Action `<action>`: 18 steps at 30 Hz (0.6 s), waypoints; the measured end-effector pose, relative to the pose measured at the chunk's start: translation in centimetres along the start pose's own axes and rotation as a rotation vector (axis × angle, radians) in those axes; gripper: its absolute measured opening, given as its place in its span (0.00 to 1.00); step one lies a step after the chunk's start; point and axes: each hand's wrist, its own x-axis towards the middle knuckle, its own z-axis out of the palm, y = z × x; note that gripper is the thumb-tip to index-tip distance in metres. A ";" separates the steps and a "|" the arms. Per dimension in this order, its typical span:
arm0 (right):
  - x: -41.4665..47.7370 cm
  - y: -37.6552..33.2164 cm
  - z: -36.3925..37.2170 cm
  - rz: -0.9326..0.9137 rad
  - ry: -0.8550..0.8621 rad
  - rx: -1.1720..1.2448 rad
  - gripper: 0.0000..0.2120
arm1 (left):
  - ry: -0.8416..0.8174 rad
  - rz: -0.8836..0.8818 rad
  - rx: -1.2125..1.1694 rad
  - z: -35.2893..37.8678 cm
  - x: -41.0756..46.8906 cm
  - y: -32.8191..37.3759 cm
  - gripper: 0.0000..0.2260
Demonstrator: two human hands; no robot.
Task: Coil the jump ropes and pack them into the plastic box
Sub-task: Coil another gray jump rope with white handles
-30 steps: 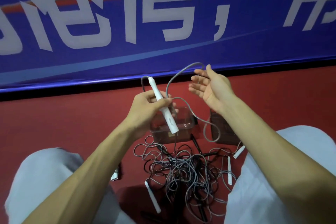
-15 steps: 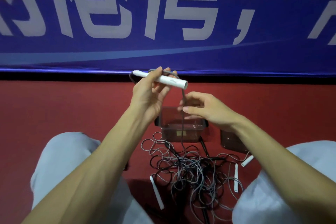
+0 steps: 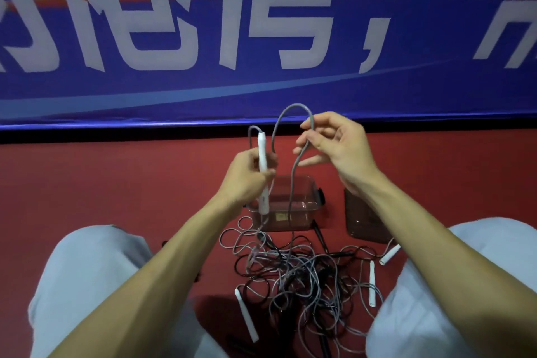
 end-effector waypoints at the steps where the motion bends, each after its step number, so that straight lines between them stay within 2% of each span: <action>1: 0.0 -0.4 -0.3 -0.013 0.019 0.042 0.07 | -0.065 0.017 0.014 0.5 -0.2 0.0 0.08; 5: 0.1 -2.1 -1.5 -0.042 0.097 0.280 0.05 | -0.328 0.057 0.007 2.0 -1.4 0.7 0.10; 7: 0.2 -2.9 -2.0 -0.064 0.130 0.372 0.04 | -0.393 0.047 -0.051 2.5 -1.8 0.7 0.13; 11: 0.3 -3.1 -2.7 -0.058 0.188 0.334 0.02 | -0.477 -0.023 -0.208 3.1 -2.1 1.0 0.12; 14: 0.6 -2.4 -3.2 0.018 0.295 0.307 0.02 | -0.502 -0.016 -0.238 3.0 -2.3 1.3 0.10; 18: 1.2 -1.6 -4.2 0.145 0.398 0.403 0.01 | -0.509 0.003 -0.301 2.8 -2.3 1.7 0.09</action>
